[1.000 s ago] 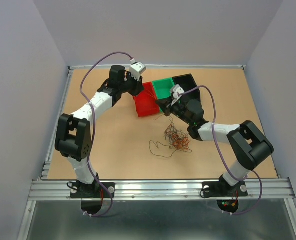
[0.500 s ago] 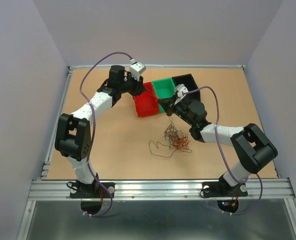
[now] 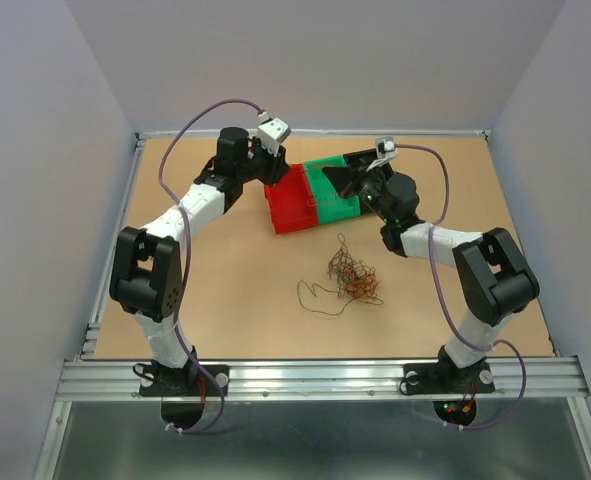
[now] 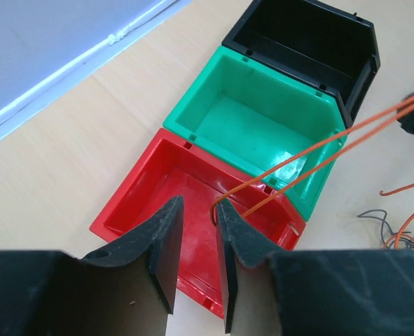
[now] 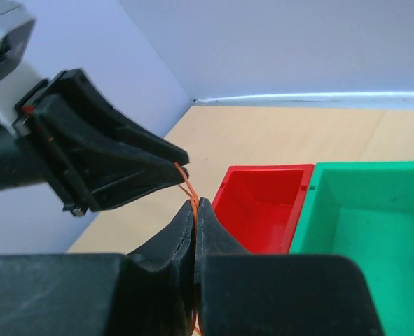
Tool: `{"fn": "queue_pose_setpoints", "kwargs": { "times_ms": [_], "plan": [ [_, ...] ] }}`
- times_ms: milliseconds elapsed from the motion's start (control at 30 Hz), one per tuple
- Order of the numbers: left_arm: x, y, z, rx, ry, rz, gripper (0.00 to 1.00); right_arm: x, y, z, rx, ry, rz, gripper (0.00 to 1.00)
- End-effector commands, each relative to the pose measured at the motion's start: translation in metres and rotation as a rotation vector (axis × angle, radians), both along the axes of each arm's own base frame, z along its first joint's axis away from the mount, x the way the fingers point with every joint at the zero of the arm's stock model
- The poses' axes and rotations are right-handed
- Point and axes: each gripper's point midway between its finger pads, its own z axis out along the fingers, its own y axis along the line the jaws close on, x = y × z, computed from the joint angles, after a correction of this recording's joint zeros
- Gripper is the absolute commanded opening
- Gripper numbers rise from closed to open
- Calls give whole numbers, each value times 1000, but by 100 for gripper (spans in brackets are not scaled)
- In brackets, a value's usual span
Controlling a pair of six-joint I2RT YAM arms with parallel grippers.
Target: Untangle the cables
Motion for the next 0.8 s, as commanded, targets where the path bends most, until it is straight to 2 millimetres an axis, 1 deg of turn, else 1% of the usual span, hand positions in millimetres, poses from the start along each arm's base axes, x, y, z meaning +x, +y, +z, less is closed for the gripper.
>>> {"fn": "queue_pose_setpoints", "kwargs": {
  "times_ms": [0, 67, 100, 167, 200, 233, 300, 333, 367, 433, 500, 567, 600, 633, 667, 700, 767],
  "plan": [
    [20, 45, -22, 153, -13, 170, 37, 40, -57, 86, 297, -65, -225, 0],
    [16, 39, -24, 167, -15, 152, 38, 51, -67, 76, 324, -20, -282, 0],
    [11, 29, -26, 174, -15, 129, 38, 56, -76, 72, 357, -1, -327, 1],
    [5, 21, -31, 199, -11, 106, 38, 63, -87, 65, 384, 20, -391, 1],
    [2, 17, -32, 207, -9, 97, 38, 64, -87, 65, 387, 23, -391, 1],
    [-3, 9, -35, 217, -7, 80, 38, 70, -94, 59, 389, 49, -437, 1],
    [-7, 4, -40, 232, -2, 65, 38, 79, -99, 53, 378, 87, -485, 1],
    [-9, 1, -41, 235, -2, 56, 38, 87, -104, 34, 343, 145, -537, 1],
    [-12, -4, -46, 241, 7, 43, 38, 92, -104, 38, 335, 142, -544, 1],
    [-15, -10, -51, 249, 14, 27, 38, 98, -105, 20, 302, 174, -564, 0],
    [-21, -20, -59, 256, 29, 1, 38, 103, -108, 14, 293, 184, -586, 1],
    [-27, -29, -68, 262, 42, -34, 38, 108, -108, 0, 282, 210, -600, 1],
    [-32, -37, -73, 268, 51, -55, 38, 110, -110, 0, 289, 213, -607, 0],
    [-35, -42, -76, 273, 52, -70, 38, 112, -111, -4, 286, 219, -611, 0],
    [-37, -44, -83, 290, 58, -76, 37, 114, -110, -9, 275, 225, -609, 1],
    [-37, -46, -84, 300, 54, -74, 37, 115, -110, -10, 266, 226, -606, 1],
    [-35, -46, -79, 293, 34, -44, 37, 119, -109, -11, 228, 223, -606, 1]
  ]
}}
